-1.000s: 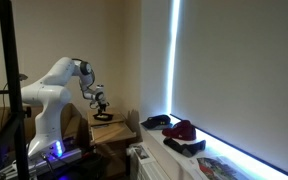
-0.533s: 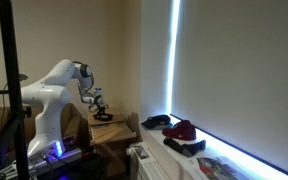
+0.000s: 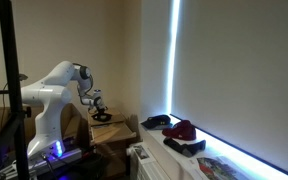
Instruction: Remove sponge from the black sponge holder to the table surface
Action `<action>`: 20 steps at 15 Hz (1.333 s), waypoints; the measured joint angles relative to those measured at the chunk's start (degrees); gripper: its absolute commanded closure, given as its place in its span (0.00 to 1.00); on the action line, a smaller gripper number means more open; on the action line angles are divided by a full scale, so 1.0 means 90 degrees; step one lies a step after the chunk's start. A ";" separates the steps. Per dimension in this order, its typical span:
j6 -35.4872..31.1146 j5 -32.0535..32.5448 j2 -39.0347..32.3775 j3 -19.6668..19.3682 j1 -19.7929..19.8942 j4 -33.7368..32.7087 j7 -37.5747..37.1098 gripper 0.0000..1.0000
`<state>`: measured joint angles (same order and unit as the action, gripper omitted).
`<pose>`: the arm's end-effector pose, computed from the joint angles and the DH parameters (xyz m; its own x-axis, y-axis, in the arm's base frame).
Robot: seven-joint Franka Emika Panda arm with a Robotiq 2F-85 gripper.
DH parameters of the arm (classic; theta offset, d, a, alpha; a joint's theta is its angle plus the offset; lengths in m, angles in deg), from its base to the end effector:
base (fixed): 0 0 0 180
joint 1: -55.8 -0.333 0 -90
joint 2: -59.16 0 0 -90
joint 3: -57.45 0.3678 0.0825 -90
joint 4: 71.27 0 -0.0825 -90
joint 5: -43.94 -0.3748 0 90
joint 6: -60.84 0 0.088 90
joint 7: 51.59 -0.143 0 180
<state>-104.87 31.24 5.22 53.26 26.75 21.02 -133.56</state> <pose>0.6839 0.3153 0.1129 0.4004 -0.9162 -0.0174 -0.8643 -0.3713 -0.3393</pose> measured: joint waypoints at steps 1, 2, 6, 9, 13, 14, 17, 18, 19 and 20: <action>0.0060 0.0002 -0.0006 -0.0017 0.0000 -0.0037 -0.0021 0.39; 0.0135 0.0002 -0.0008 -0.0034 0.0003 -0.0084 -0.0037 0.46; 0.0488 0.0002 -0.0020 -0.0061 0.0048 -0.0254 -0.0191 0.72; 0.0740 0.0001 -0.0036 -0.0040 0.0116 -0.0374 -0.0334 0.91; 0.0895 0.0001 -0.0036 0.0018 0.0226 -0.0510 -0.0419 1.00; 0.0938 0.0001 -0.0036 0.0032 0.0251 -0.0545 -0.0428 0.98; 0.1104 0.0074 0.0053 0.0043 0.0260 -0.0582 -0.0432 0.99; 0.1248 0.0143 0.0156 0.0046 0.0251 -0.0573 -0.0435 0.98; 0.1433 0.0211 0.0307 0.0055 0.0250 -0.0546 -0.0435 0.98; 0.1636 0.0256 0.0485 0.0071 0.0255 -0.0504 -0.0435 0.98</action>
<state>-90.15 33.54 9.58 53.89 29.05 16.48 -137.48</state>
